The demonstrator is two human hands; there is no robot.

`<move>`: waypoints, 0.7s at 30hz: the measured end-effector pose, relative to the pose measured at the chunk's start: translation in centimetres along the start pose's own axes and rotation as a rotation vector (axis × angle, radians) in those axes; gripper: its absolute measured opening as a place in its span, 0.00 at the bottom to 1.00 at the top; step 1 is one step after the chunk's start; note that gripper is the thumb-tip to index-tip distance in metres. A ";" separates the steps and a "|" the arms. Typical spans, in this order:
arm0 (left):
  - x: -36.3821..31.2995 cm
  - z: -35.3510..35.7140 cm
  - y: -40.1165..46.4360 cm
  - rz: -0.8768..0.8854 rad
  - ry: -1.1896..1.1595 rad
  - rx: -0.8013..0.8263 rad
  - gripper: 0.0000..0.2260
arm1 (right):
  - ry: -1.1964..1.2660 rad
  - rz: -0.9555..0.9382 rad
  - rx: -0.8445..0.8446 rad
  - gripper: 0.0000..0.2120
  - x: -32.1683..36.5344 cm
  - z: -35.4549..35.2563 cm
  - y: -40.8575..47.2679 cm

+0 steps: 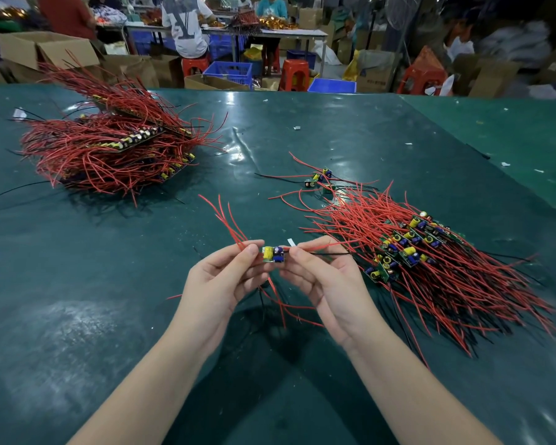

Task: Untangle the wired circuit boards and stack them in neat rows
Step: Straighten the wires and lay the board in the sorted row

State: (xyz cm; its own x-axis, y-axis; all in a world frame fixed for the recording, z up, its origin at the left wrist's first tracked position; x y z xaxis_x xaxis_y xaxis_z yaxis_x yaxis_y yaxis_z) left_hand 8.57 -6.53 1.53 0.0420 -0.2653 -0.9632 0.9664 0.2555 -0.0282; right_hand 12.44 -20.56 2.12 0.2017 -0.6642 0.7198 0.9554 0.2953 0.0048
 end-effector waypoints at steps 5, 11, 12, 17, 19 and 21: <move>-0.9 -0.9 0.0 0.107 0.263 -0.078 0.05 | -0.073 -0.035 0.043 0.09 -0.4 0.1 0.2; -1.3 -0.8 -0.2 0.179 0.348 -0.087 0.06 | -0.261 -0.002 0.055 0.09 -1.0 0.2 0.1; -1.3 -0.8 -0.2 0.174 0.328 -0.088 0.06 | -0.268 -0.010 0.048 0.09 -0.9 0.1 0.1; -1.2 -1.3 0.3 0.155 0.269 -0.088 0.06 | -0.349 -0.052 0.106 0.14 -0.6 0.9 -0.2; -1.0 -1.2 0.4 0.141 0.274 -0.069 0.06 | -0.399 -0.066 0.118 0.14 -0.8 1.1 -0.3; -0.7 -1.1 0.4 0.119 0.291 -0.052 0.05 | -0.443 -0.092 0.110 0.13 -0.8 1.1 -0.4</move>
State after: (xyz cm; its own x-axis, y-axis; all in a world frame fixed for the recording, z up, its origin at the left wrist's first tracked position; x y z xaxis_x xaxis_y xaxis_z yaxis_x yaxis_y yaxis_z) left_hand 8.65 -5.20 1.89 0.0723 0.0443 -0.9964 0.9446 0.3177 0.0827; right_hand 11.67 -19.42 2.26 -0.0170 -0.3411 0.9399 0.9315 0.3363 0.1389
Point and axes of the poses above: each hand's wrist, its own y-axis towards the middle knuckle, its own z-axis out of the palm, x = y × z, the point moved 8 cm from there along y, towards the middle knuckle, and after that the axes turned 11 degrees about y, right-handed, at the moved point
